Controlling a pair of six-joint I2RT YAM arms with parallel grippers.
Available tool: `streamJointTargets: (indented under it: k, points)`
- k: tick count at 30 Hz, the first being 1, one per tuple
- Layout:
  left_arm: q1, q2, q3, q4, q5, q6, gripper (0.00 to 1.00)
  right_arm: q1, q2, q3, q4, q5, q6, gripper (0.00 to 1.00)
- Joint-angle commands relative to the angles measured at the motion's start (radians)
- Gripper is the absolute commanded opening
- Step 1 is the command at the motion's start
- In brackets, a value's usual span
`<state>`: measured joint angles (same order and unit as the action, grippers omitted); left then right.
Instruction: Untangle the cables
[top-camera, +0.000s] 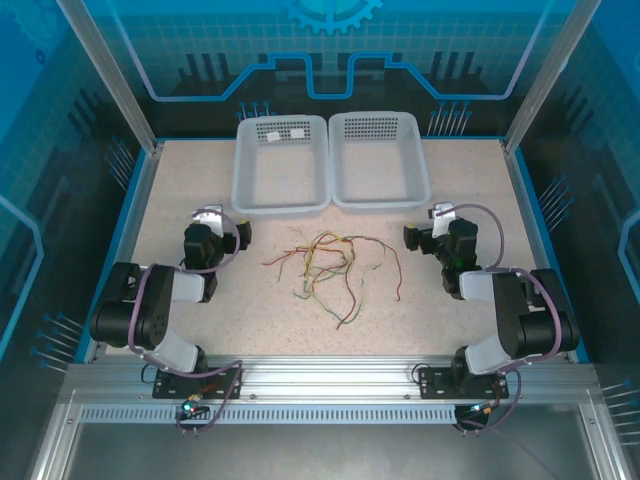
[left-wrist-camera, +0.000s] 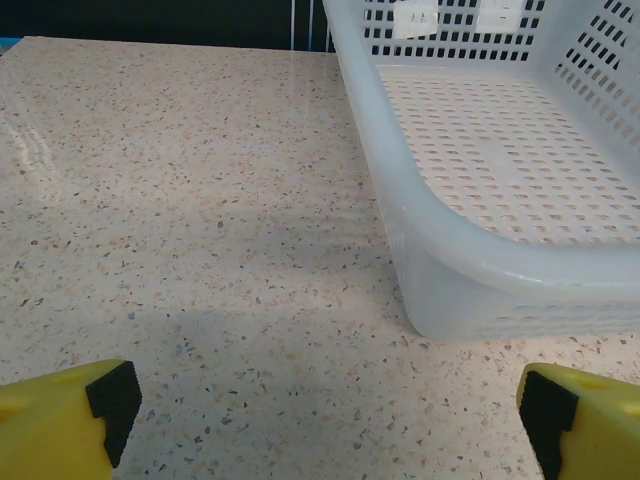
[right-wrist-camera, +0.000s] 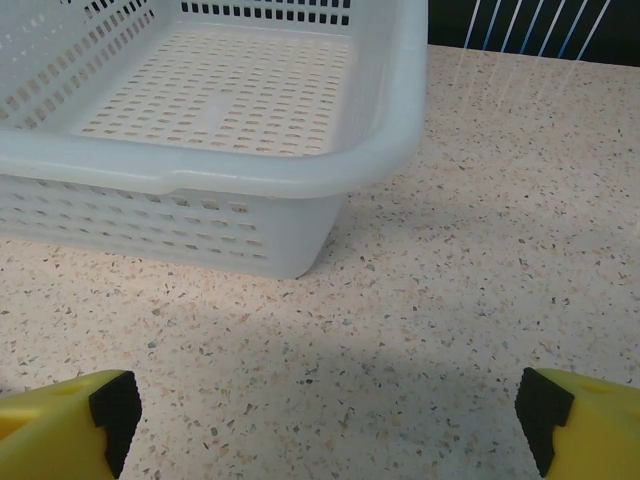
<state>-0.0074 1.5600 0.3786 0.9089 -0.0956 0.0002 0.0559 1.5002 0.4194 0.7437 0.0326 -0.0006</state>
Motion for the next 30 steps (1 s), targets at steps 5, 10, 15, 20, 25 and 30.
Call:
streamJointTargets:
  k: [5, 10, 15, 20, 25, 30]
  points:
    - [0.0, -0.012, 0.009, -0.005, 0.022, 0.004, 0.99, -0.005, 0.003, 0.021, -0.007, -0.01, -0.008, 1.0]
    - [0.0, -0.011, 0.009, -0.005, 0.023, 0.002, 0.99, -0.008, 0.003, 0.021, -0.007, -0.011, -0.008, 1.0]
    - [0.001, -0.012, 0.009, -0.007, 0.024, 0.003, 0.99, -0.01, 0.003, 0.024, -0.011, -0.017, -0.007, 1.0]
    - [-0.001, -0.034, -0.022, 0.038, 0.006, 0.0, 0.99, 0.002, -0.056, 0.072, -0.146, 0.018, -0.005, 1.0]
    - [-0.107, -0.389, 0.01, -0.294, -0.154, 0.023, 0.99, 0.007, -0.352, 0.094, -0.409, 0.036, 0.179, 0.96]
    - [-0.22, -0.596, 0.287, -0.863, -0.105, -0.187, 0.82, 0.123, -0.416, 0.214, -0.736, -0.109, 0.154, 0.93]
